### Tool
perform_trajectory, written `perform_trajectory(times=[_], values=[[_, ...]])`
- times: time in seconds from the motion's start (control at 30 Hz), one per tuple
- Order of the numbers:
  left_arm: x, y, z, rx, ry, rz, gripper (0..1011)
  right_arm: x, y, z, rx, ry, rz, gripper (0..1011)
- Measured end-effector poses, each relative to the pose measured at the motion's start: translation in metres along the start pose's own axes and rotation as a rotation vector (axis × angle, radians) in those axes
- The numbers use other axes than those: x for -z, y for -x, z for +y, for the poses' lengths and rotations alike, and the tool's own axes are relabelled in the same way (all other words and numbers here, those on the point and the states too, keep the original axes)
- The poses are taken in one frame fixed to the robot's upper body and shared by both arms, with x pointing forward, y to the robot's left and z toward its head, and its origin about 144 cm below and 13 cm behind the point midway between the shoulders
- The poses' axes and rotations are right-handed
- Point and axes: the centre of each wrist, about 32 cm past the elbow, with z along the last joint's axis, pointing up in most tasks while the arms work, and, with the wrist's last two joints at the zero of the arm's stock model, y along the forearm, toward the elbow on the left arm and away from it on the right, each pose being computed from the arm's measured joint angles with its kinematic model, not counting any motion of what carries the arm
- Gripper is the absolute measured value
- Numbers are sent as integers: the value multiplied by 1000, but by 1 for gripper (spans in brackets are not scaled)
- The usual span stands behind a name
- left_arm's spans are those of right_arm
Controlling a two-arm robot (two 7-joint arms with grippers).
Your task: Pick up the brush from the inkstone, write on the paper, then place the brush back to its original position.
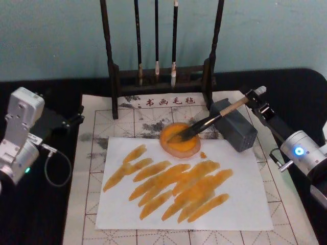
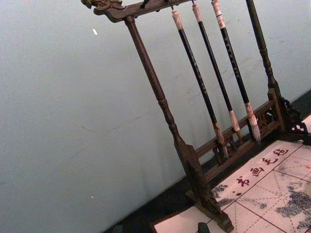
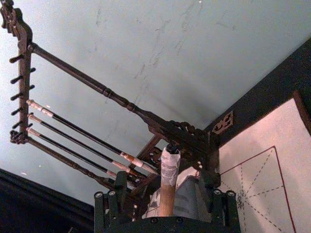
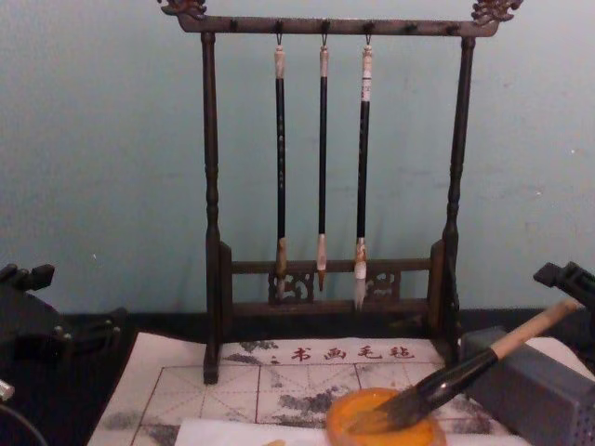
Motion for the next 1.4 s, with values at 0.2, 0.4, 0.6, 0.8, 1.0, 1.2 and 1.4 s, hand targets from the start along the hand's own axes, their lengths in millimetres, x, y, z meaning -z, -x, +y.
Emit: perform_trajectory(times=[0.2,0.4,0.6,0.8,1.0,1.2,1.4], values=[[0,0,0,0,0,0,1001,0,0,0,0,0,-1,854],[0,0,0,0,0,0,1001,0,0,0,1,0,-1,674],[0,0,0,0,0,0,1001,0,0,0,1,0,-1,490],[0,0,0,0,0,0,1001,0,0,0,1,0,-1,287],[0,0,0,0,0,0,1001,0,0,0,1,0,-1,176],[0,0,0,0,0,0,1001,0,0,0,1,1,-1,176],[0,0,0,0,0,0,1001,0,0,0,1,1,-1,176]])
